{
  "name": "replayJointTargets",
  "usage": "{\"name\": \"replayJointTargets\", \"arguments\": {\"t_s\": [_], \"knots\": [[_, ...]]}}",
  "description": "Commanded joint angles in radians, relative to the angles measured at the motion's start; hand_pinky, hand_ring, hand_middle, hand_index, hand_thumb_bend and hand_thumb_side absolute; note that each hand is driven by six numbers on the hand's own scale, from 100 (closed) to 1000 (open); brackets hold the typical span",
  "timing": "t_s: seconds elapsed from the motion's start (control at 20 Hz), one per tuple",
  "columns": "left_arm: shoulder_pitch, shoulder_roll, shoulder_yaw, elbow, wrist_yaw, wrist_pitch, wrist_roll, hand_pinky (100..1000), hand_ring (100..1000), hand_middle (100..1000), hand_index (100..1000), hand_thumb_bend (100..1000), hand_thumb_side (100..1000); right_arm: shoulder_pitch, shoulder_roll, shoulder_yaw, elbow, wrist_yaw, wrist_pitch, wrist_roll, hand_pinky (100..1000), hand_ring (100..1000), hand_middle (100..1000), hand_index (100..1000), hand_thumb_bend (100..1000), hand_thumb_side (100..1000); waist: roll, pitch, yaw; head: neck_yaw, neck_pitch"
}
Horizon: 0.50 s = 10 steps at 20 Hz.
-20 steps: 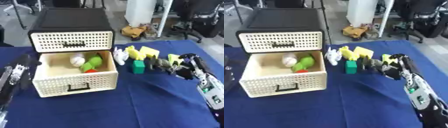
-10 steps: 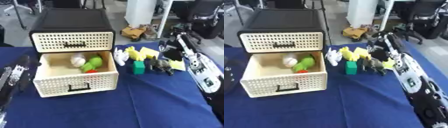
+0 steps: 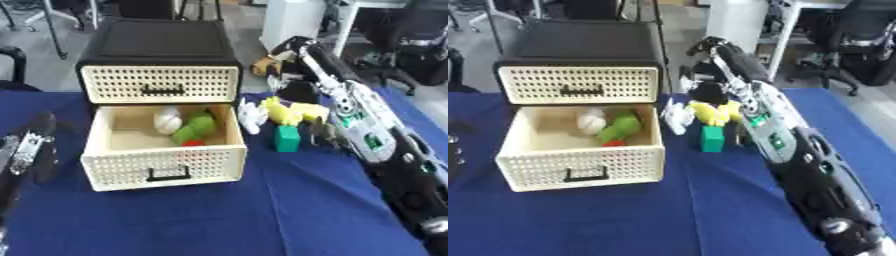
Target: Pick up objects from table and place into drawer.
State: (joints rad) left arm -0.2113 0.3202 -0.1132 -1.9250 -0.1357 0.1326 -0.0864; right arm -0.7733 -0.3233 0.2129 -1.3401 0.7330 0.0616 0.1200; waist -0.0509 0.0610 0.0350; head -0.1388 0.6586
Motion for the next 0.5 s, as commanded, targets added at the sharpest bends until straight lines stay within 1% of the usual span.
{"name": "replayJointTargets", "arguments": {"t_s": [0.05, 0.2, 0.5], "knots": [[-0.024, -0.003, -0.008, -0.019, 0.011, -0.002, -0.011, 100, 100, 100, 654, 358, 1000, -0.039, 0.039, 0.005, 0.043, 0.037, -0.023, 0.005, 100, 469, 788, 793, 100, 447, 0.010, -0.013, 0.012, -0.021, -0.008], [-0.034, -0.008, -0.014, -0.023, 0.017, -0.003, -0.019, 100, 100, 100, 654, 359, 1000, -0.055, 0.089, 0.006, 0.104, 0.070, -0.043, 0.002, 100, 470, 788, 795, 100, 441, 0.016, -0.010, 0.035, -0.039, -0.015], [-0.045, -0.016, -0.024, -0.027, 0.023, -0.003, -0.031, 100, 100, 100, 654, 359, 1000, -0.066, 0.172, 0.004, 0.208, 0.131, -0.083, -0.015, 103, 474, 788, 798, 100, 431, 0.024, -0.003, 0.062, -0.064, -0.025]]}}
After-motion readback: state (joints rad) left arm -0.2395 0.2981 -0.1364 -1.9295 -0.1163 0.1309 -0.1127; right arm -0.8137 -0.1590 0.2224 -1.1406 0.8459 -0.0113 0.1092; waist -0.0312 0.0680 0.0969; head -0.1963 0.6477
